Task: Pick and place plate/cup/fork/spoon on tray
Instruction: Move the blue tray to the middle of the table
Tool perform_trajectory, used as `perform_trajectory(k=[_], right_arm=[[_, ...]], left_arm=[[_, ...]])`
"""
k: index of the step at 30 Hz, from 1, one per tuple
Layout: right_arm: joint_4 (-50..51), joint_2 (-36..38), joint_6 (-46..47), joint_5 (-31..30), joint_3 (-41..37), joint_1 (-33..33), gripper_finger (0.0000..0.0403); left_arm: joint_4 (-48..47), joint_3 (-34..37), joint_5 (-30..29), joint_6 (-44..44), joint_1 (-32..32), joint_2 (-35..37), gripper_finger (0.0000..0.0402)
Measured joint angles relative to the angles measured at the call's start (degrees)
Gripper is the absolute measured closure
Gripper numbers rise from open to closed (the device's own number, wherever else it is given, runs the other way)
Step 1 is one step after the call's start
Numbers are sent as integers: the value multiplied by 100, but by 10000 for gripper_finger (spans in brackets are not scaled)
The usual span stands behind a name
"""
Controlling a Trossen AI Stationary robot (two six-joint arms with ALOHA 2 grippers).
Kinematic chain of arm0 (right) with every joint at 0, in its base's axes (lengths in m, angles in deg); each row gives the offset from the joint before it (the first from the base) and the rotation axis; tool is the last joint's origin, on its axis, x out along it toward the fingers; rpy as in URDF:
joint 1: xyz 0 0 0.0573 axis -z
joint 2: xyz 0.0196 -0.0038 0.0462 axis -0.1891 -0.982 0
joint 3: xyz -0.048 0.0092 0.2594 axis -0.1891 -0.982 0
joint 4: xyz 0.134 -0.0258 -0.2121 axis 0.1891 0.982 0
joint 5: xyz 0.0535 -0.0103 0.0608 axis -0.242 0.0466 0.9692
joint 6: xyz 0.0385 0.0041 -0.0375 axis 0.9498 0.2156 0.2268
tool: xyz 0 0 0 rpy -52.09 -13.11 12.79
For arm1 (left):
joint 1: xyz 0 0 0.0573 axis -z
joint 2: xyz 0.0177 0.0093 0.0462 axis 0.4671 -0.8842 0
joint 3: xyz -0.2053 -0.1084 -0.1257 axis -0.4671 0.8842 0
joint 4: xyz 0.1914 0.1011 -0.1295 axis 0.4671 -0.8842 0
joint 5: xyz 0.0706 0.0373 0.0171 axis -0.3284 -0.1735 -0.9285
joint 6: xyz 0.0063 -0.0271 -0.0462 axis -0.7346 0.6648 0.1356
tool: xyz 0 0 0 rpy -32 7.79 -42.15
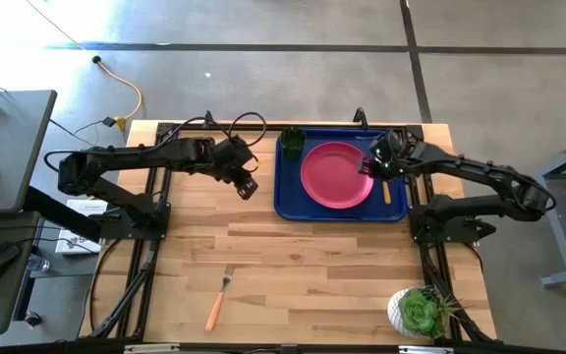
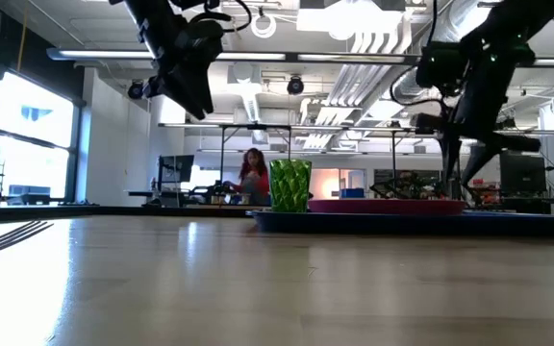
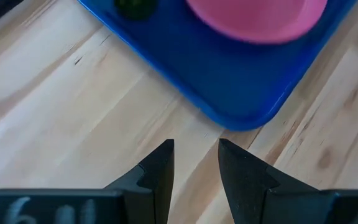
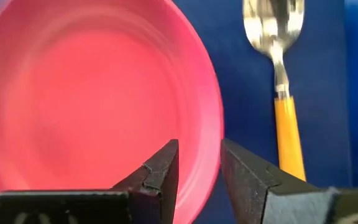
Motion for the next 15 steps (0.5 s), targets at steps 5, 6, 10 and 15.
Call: perform_trajectory(k=[5,6,10,15], right_arm=[[610,0,-418,-224,837,-10,293],[720,1,-526,-250,1043,-9,293],[1065,2,-1008,-392,1860,-10,293],[1206,4,-1403,-628,2793,-171,293]], left_arm=[[426,0,1,994,-1,0,286],[498,0,2,1034,-1,0,286],[736,0,-11,968,-6,0,286],[1003,0,-190,892,-130,-46,286]])
